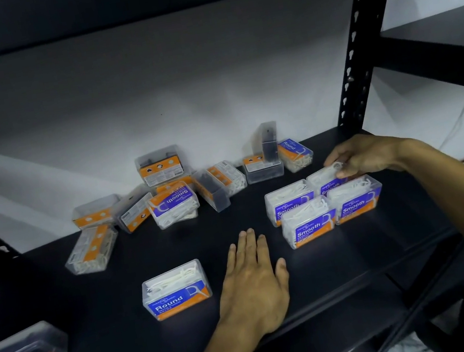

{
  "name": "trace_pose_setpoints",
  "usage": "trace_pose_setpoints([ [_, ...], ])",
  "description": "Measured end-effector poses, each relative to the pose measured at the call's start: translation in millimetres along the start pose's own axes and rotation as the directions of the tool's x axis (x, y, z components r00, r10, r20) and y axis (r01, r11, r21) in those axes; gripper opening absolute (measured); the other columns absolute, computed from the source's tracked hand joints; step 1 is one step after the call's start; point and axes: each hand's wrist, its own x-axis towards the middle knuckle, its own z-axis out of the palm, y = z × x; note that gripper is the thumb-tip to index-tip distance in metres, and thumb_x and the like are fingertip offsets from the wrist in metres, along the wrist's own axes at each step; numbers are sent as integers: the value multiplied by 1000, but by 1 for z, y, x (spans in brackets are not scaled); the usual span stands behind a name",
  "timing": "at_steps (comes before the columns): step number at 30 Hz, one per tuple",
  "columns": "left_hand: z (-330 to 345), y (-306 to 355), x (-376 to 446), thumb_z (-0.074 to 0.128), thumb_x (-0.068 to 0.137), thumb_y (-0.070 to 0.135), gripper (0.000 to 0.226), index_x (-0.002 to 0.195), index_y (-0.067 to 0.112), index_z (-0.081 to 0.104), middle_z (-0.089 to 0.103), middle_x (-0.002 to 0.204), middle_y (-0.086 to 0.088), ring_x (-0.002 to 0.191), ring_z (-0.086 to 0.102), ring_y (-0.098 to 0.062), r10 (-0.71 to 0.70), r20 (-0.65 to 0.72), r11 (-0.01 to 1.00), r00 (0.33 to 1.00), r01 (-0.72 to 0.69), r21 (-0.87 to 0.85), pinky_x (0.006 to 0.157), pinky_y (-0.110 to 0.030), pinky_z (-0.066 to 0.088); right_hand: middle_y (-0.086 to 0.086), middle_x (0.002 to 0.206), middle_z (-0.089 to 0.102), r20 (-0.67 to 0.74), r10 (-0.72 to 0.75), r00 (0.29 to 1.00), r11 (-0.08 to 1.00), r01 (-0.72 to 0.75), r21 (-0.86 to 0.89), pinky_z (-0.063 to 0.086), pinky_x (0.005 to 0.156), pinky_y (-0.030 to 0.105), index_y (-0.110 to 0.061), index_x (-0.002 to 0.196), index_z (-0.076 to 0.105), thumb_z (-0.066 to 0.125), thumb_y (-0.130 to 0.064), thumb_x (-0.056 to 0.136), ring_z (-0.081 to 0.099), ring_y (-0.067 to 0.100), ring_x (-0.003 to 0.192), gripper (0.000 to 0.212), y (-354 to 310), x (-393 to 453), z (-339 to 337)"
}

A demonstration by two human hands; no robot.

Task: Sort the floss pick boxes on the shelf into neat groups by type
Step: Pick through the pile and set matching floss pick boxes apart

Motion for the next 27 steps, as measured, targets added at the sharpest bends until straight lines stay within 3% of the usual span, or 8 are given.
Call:
trace_pose_setpoints([
  [6,1,0,0,-10,83,53,88,158,10,7,-5,166,-8,152,-12,-16,17,-28,1000,999,-18,-8,121,-32,-12,4,108,68,12,10,1000,999,-10,-51,50,95,38,-17,109,65,67,-9,86,64,19,101,25,-1,1,0],
  [9,-2,1,0,-9,83,52,88,158,9,8,-4,166,-9,152,-11,-17,17,-7,1000,1000,-17,-13,120,-31,-12,2,115,64,36,27,999,997,-24,-75,49,95,36,-15,122,59,67,-11,87,61,18,105,37,-4,0,1],
  [12,-9,4,-3,8,92,47,77,153,6,30,18,163,-15,152,12,-24,-18,-24,1000,1000,18,3,122,-37,7,6,128,56,54,55,997,991,-48,-124,47,96,35,-17,134,49,65,-13,88,56,21,113,49,-12,-3,-1],
  [15,-16,8,-6,33,89,39,60,126,6,66,62,133,-18,127,57,-31,77,-89,991,993,-66,120,101,-45,50,11,141,49,-30,5,1000,980,-11,-201,41,104,38,-17,138,45,62,-14,91,48,27,127,51,-26,-4,1],
  [19,-58,10,-2,45,85,36,37,95,14,73,72,93,-6,88,68,-26,209,-348,972,914,-156,174,65,-35,56,6,132,54,-291,-263,920,947,187,-262,41,90,29,-18,127,56,58,-15,92,52,25,119,35,-58,-2,18],
  [21,-94,3,3,47,88,39,31,95,19,70,71,86,-3,79,67,-25,127,-427,983,895,-56,176,58,-33,51,6,124,55,-322,-382,866,910,292,-295,43,90,32,-18,120,61,58,-13,91,52,25,114,30,-77,-1,35],
  [24,-128,-35,23,45,97,46,35,117,21,57,69,106,-7,98,66,-30,-190,-347,977,918,211,24,72,-36,49,1,127,53,-240,-531,813,820,421,-387,43,95,32,-21,122,60,57,-7,88,51,22,116,37,-102,3,61],
  [27,-133,-90,39,56,91,52,62,138,14,40,56,132,-12,122,53,-32,-393,-252,915,884,402,-16,93,-45,49,-2,132,49,-98,-600,794,715,478,-510,46,92,40,-24,125,56,53,-9,88,50,23,118,40,-120,11,80],
])
